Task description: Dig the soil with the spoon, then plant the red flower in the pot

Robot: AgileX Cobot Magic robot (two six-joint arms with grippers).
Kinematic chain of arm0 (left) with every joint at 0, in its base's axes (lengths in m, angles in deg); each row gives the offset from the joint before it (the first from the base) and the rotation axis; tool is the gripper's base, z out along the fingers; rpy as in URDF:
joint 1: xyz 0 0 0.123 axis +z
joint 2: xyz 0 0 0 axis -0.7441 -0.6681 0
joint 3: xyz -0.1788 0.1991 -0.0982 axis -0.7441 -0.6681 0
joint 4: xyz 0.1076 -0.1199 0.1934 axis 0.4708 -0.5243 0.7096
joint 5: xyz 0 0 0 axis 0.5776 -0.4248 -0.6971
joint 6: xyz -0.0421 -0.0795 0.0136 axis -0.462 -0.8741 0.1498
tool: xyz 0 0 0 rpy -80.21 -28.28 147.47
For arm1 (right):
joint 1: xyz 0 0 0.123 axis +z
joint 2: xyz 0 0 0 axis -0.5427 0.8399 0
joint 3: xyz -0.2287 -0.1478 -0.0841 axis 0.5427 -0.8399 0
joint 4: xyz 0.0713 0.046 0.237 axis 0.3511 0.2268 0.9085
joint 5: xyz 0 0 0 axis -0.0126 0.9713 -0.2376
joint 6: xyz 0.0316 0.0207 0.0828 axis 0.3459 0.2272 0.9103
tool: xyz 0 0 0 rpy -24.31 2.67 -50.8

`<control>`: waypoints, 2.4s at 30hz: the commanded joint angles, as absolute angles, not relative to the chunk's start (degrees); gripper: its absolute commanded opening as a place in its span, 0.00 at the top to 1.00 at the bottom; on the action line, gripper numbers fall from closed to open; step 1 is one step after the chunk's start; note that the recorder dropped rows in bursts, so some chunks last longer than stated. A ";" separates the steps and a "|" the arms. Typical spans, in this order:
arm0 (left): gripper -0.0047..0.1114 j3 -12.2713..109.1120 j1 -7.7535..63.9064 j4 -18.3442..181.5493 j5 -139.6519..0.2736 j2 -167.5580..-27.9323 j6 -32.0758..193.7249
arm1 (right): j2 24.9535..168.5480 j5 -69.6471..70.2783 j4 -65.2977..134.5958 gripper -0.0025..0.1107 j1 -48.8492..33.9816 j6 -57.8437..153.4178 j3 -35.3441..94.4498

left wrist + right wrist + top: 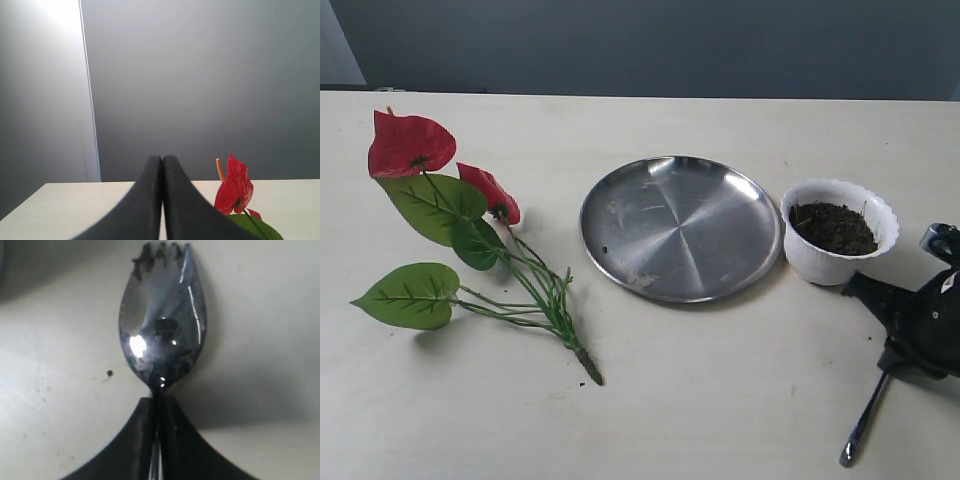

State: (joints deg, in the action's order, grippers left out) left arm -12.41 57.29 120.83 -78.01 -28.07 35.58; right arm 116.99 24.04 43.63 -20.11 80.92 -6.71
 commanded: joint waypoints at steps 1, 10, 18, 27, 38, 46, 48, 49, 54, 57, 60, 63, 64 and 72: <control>0.96 -12.27 57.01 120.43 -78.27 -27.93 35.39 | 112.07 27.74 40.55 0.98 -20.09 80.66 -8.18; 0.96 -12.27 57.01 120.43 -78.27 -27.93 35.39 | 100.43 30.17 30.03 0.98 -20.22 83.09 -8.18; 0.96 -12.27 57.01 120.43 -78.27 -27.93 35.39 | 91.26 33.25 18.66 0.98 -20.22 82.16 -5.25; 0.96 -12.27 57.01 120.43 -78.27 -27.93 35.39 | 87.12 36.62 11.86 0.98 -20.11 54.77 6.85; 0.96 -12.27 57.01 120.43 -78.27 -27.93 35.39 | 88.83 32.74 -10.53 0.98 -9.16 30.41 7.14; 0.96 -12.27 57.01 120.43 -78.27 -27.93 35.39 | 93.22 37.50 -36.06 0.98 1.30 30.41 1.36; 0.96 -12.27 57.01 120.43 -78.27 -27.93 35.39 | 95.68 38.51 -39.84 0.98 3.10 30.41 -0.91; 0.96 -12.27 57.01 120.43 -78.27 -27.93 35.39 | 97.64 39.03 -41.52 0.98 3.94 30.41 -1.33; 0.96 -12.27 57.01 120.43 -78.27 -27.93 35.39 | 107.27 42.65 -49.88 0.98 7.68 36.64 -1.33; 0.96 -12.27 57.01 120.43 -78.27 -27.93 35.39 | 112.33 46.05 -53.46 0.98 9.49 40.58 -1.33; 0.96 -12.27 57.01 120.43 -78.27 -27.93 35.39 | 115.97 49.52 -55.96 0.98 10.25 46.14 0.90; 0.96 -12.27 57.01 120.43 -78.27 -27.93 35.39 | 117.47 50.35 -53.99 0.98 10.25 46.14 2.52; 0.96 -12.27 57.01 120.43 -78.27 -27.93 35.39 | 118.01 50.47 -53.71 0.98 10.25 46.01 2.70; 0.96 -12.27 57.01 120.43 -78.27 -27.93 35.39 | 119.53 50.30 -53.47 0.98 10.25 45.52 2.70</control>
